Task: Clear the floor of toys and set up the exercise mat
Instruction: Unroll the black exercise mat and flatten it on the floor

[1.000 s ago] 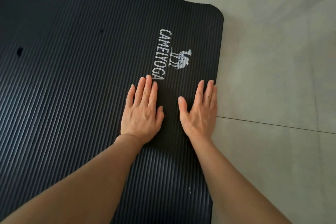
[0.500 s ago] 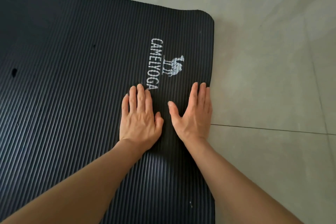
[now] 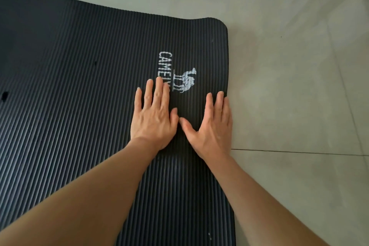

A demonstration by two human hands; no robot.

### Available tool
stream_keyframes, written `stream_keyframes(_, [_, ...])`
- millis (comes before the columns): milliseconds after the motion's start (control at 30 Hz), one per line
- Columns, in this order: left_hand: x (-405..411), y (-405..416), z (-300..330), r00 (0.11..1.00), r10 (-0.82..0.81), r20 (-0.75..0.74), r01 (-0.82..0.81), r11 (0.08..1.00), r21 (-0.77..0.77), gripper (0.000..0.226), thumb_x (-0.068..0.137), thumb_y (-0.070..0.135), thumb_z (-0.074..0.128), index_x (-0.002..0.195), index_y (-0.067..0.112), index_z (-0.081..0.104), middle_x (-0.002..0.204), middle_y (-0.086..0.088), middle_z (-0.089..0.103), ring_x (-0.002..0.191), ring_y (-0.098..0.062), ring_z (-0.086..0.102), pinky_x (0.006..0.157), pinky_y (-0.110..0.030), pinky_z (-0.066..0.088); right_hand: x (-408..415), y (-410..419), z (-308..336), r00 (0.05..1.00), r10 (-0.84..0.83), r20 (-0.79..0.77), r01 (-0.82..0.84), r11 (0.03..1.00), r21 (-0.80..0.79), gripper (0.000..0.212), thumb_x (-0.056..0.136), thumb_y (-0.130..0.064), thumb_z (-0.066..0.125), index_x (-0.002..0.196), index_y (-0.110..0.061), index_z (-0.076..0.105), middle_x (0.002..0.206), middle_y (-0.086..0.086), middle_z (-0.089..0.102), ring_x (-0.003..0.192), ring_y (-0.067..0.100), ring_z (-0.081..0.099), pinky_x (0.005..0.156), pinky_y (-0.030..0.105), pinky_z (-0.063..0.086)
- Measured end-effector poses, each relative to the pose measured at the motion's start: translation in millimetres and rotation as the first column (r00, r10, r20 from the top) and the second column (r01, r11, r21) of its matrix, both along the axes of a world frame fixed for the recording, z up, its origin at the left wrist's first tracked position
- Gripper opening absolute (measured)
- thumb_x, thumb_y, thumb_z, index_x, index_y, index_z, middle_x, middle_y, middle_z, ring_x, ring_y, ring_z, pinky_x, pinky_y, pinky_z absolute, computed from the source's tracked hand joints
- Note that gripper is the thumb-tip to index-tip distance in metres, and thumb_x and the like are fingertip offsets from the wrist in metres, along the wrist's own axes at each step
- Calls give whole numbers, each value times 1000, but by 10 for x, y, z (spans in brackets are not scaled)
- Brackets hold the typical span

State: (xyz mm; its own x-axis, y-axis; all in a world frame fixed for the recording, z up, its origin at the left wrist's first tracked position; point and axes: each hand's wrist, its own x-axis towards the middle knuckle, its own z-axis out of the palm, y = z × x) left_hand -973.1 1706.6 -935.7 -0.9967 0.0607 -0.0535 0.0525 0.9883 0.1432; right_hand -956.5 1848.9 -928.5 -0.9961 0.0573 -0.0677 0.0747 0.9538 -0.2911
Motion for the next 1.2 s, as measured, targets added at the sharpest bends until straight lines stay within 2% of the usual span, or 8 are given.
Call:
stream_keyframes(133, [-1,-21,-1,1000,-9,-4,9,1000,11,67,88,47,-1,145,14,-12,157,-4,-11,143,-19,-17,116,-40,-13,-469,-98,-18,988,-154,-13,153,987,-56,99,78,-74,34,148,-10,6,155,20,5,143,32,4,116,41,6])
stream_keyframes(233, [-16,-16,-7,1000,0,-4,0,1000,27,69,88,48,2,147,13,-6,157,-4,-10,143,-18,-17,116,-41,-12,-1000,-161,-14,986,-164,-16,163,986,-19,103,78,-78,31,148,-9,-2,155,23,-2,144,33,-2,116,41,1])
stream_keyframes(333, [-27,-7,-12,1000,-4,-6,5,999,39,68,89,48,2,147,13,-6,157,-4,-9,141,-17,-18,115,-40,-13,-1258,-202,-33,981,-192,-32,193,981,10,105,76,-79,34,148,-9,2,154,23,6,143,34,6,115,43,6])
stream_keyframes(533, [-19,-35,28,999,-50,-7,50,997,52,66,89,46,3,147,15,-6,157,-2,-6,141,-17,-17,115,-40,-12,-1232,-179,-32,983,-134,-129,134,991,-14,78,88,-60,39,146,-12,22,153,17,19,142,30,17,114,42,14])
stream_keyframes(733, [2,-33,17,998,-58,1,58,998,33,65,90,46,2,146,14,-7,157,-2,-7,141,-17,-17,115,-41,-12,-1178,-162,-25,989,-70,-132,72,997,6,67,93,-51,38,144,-9,29,152,18,23,140,30,21,113,41,17])
stream_keyframes(933, [1,-18,7,998,-54,28,53,998,27,66,89,45,-1,146,14,-10,156,-1,-14,141,-17,-20,114,-40,-15,-416,-101,23,997,46,57,-58,973,223,79,87,-63,9,149,-13,1,155,22,-1,144,35,-2,115,49,0])
stream_keyframes(1033, [18,-33,1,999,-43,22,42,999,22,65,89,45,1,146,15,-8,157,-2,-11,143,-19,-16,114,-40,-14,349,-125,63,994,20,107,-40,981,192,81,85,-68,12,148,-18,4,156,18,4,144,33,1,114,51,4])
stream_keyframes(1200, [72,-61,9,999,-41,18,40,996,74,66,90,44,6,148,12,5,158,-4,1,145,-20,-5,115,-38,-10,1456,-160,43,995,18,100,-39,977,211,76,86,-63,27,145,-15,24,152,17,21,141,34,18,114,52,11])
